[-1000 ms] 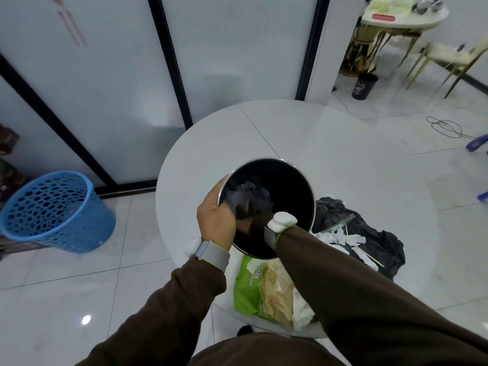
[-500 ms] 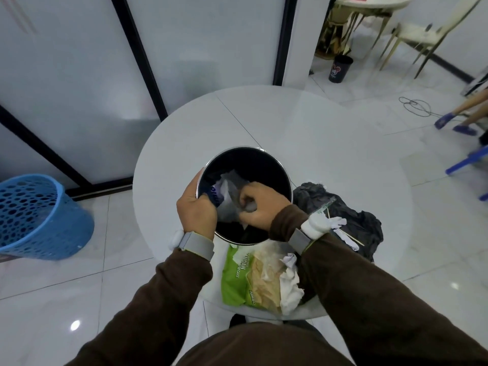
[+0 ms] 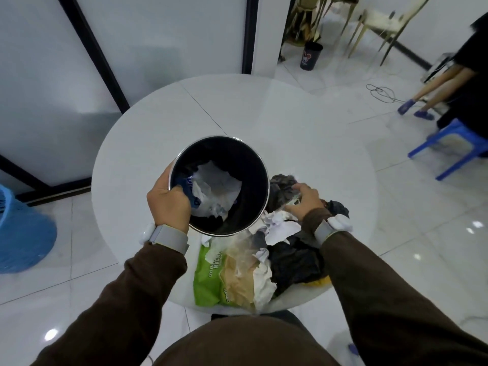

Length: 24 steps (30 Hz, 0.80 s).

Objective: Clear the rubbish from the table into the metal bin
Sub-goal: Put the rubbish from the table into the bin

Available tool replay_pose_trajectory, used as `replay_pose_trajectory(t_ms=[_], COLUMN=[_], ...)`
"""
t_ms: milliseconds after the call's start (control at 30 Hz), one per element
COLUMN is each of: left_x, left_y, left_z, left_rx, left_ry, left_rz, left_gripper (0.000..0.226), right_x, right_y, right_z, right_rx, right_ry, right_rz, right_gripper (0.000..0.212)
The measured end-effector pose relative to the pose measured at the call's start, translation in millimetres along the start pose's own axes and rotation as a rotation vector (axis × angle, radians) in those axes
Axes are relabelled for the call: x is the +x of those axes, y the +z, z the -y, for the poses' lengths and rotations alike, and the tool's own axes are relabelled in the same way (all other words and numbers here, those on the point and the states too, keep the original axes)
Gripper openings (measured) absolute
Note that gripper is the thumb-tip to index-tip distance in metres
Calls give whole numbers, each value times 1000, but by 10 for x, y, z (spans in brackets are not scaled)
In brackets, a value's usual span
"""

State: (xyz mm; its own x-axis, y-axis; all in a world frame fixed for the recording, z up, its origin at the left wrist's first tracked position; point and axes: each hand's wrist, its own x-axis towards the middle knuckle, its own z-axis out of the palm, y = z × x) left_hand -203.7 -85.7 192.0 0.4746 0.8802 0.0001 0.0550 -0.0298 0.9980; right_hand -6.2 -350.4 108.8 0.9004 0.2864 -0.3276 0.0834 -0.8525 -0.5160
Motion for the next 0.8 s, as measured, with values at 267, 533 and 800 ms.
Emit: replay_pose_trajectory(t_ms=[267,533,800], left_x=[8,35,-12], left_y=[101,22,8], left_z=[6,37,23], left_rx=[0,-3,3], left_ry=[-53,-64,-50], left_rz=[7,-18,-8], left_gripper=[66,72,71], right_x=[358,364,154], right_y=[381,376,187], right_z=[-175,-187,-218], right_rx=[-518,-357,-155], right_ry=[97,-29,-91], right_rz=[373,292,162], right_gripper=[105,50,27])
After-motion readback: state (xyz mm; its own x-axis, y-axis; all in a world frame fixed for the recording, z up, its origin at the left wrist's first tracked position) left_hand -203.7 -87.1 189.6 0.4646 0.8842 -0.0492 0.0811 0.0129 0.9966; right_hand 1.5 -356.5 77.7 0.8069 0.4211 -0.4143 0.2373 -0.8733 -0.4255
